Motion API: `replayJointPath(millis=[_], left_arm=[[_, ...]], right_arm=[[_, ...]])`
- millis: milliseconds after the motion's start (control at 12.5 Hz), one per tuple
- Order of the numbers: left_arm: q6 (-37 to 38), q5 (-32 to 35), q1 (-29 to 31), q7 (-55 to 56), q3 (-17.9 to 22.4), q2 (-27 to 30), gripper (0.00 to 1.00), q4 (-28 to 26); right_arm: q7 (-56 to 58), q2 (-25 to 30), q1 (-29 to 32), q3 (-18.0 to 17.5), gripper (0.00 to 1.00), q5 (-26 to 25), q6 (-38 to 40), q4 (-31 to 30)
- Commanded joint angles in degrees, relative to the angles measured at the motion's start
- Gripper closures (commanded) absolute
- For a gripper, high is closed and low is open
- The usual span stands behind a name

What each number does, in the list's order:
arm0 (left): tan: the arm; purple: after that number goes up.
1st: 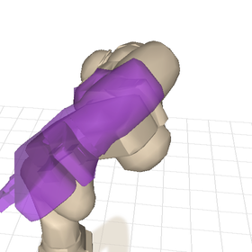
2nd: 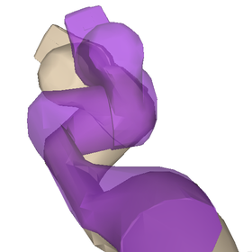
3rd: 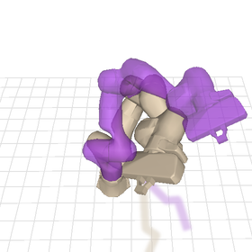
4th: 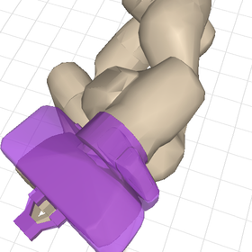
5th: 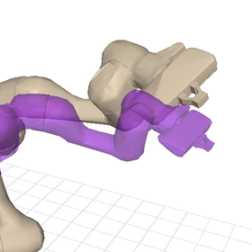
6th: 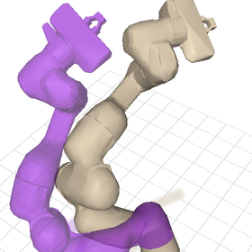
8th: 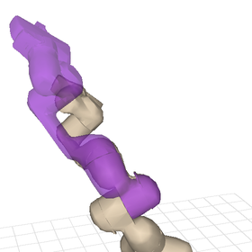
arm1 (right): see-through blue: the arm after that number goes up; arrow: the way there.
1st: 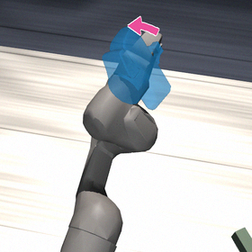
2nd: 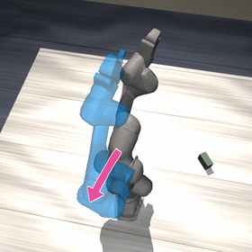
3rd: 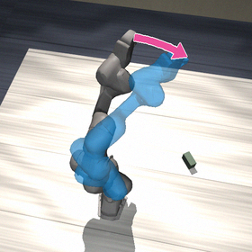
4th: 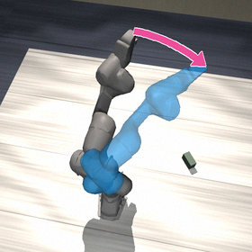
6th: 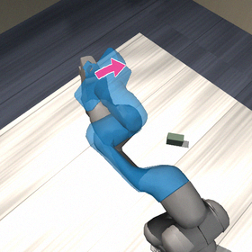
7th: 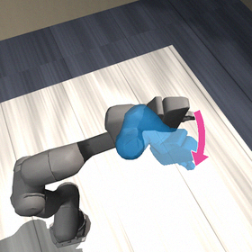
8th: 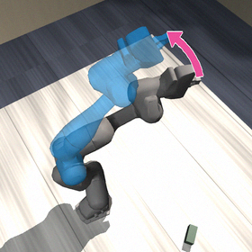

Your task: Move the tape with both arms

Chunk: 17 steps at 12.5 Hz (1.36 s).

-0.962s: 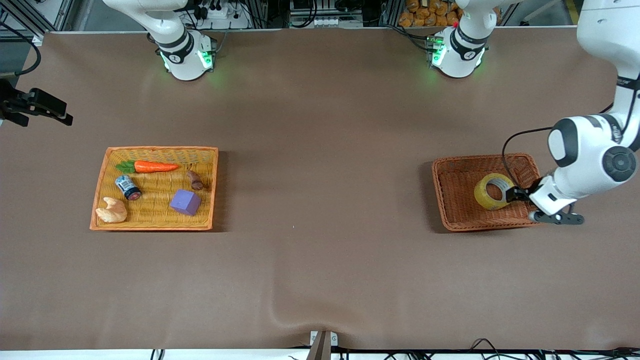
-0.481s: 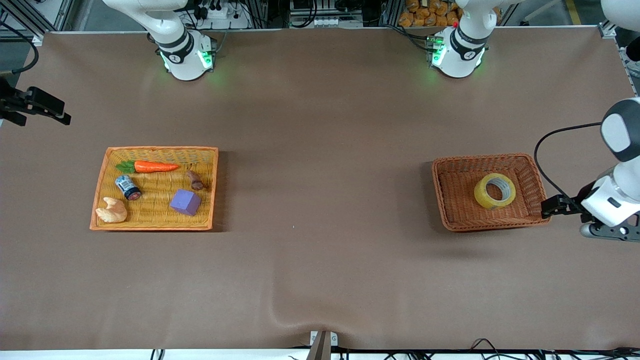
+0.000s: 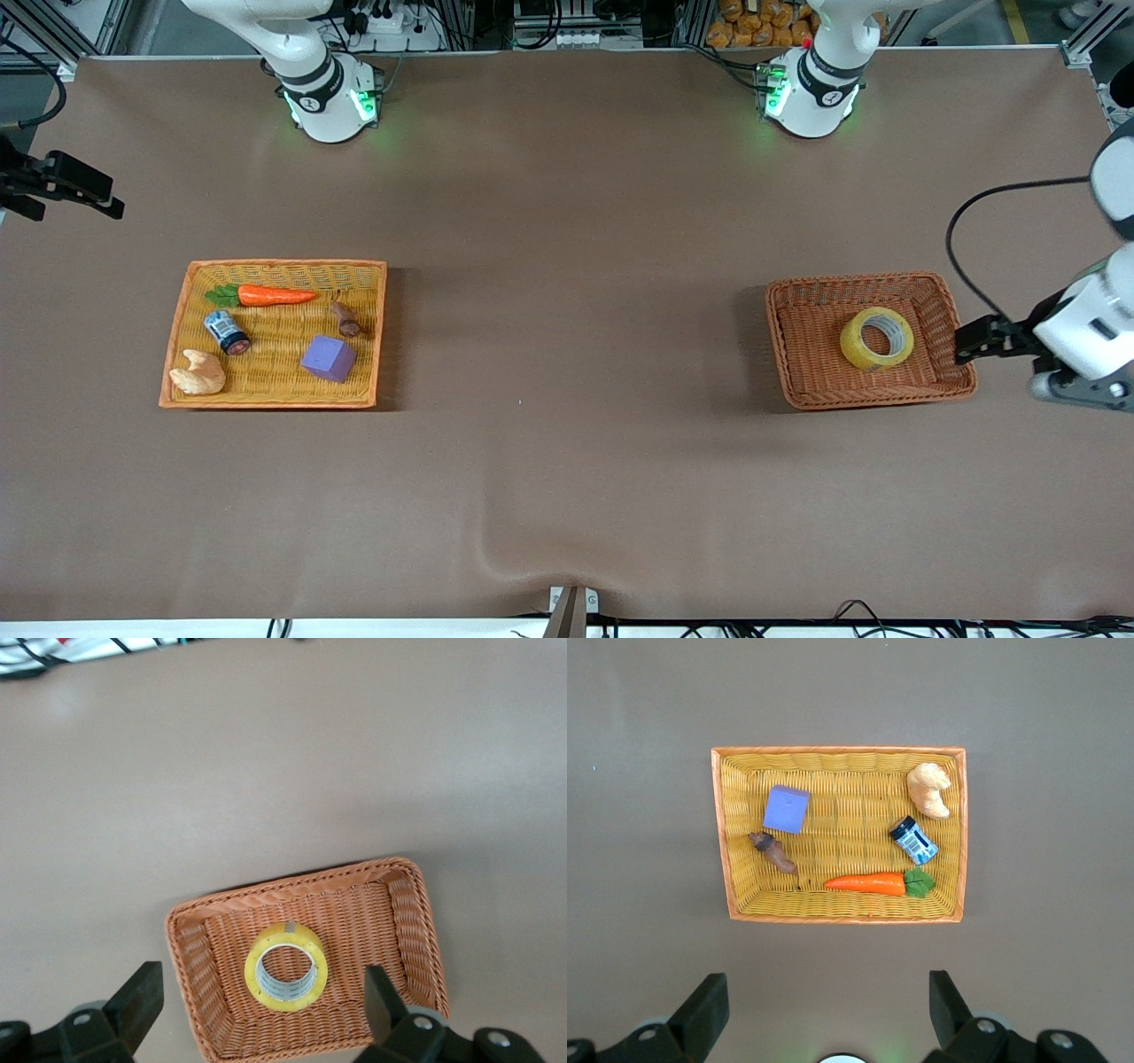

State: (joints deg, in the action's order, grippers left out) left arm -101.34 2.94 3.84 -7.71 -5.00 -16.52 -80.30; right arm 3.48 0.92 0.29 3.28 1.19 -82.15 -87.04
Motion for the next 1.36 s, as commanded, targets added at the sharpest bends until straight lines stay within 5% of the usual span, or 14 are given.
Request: replayJointPath(millis=[0,481,802,1283], left_arm=[[7.4,-2.7,0.8,-0.3,0.4,6.4,0.00,-0.8],[14.2,-5.4,2.0,2.2,1.0,11.4,0.00,-1.2],[15.6,-4.9,-6.7,12.2,6.3,13.5,0.00,-1.4],[16.1,-4.8,-6.9,13.3,6.2,16.3,0.00,-5.2]], right_arm=[[-2.7,-0.7,0.1,0.0,0.00,1.6,1.0,1.3],[-2.9,-0.7,-0.1,0.0,0.00,1.6,0.9,1.5],[-2.9,-0.7,-0.1,0.0,0.00,1.2,0.9,1.6],[-2.9,-0.6,-0.1,0.0,0.00,1.2,0.9,1.6]])
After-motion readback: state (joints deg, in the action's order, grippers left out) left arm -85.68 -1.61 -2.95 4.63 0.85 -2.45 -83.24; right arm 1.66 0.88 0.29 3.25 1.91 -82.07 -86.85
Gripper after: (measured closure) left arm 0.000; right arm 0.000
